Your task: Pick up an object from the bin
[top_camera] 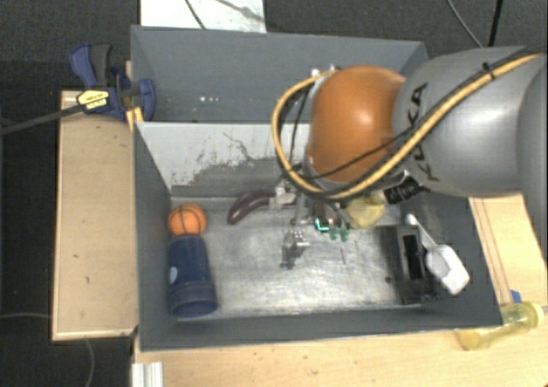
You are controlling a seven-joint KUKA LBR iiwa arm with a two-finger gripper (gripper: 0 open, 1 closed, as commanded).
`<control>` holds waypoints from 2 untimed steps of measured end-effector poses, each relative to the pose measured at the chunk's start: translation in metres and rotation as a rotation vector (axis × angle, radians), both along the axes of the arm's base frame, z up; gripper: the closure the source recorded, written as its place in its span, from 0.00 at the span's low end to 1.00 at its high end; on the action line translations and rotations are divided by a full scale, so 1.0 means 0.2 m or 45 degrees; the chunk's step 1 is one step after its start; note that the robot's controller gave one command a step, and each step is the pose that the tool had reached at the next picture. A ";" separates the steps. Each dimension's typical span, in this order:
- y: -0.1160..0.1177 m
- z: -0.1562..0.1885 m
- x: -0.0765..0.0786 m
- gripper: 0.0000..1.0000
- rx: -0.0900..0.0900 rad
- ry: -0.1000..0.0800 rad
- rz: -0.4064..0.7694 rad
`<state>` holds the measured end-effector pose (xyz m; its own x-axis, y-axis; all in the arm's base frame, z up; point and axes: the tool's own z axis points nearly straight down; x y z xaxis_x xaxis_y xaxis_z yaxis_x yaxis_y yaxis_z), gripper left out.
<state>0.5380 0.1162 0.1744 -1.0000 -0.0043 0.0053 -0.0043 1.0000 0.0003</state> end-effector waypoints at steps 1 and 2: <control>0.00 0.02 0.01 0.00 0.001 -0.010 -0.005; 0.05 -0.19 0.13 0.00 0.001 -0.014 0.135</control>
Offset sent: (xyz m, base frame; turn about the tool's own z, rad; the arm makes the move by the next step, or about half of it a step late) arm 0.0543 0.0230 -0.1044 -0.2571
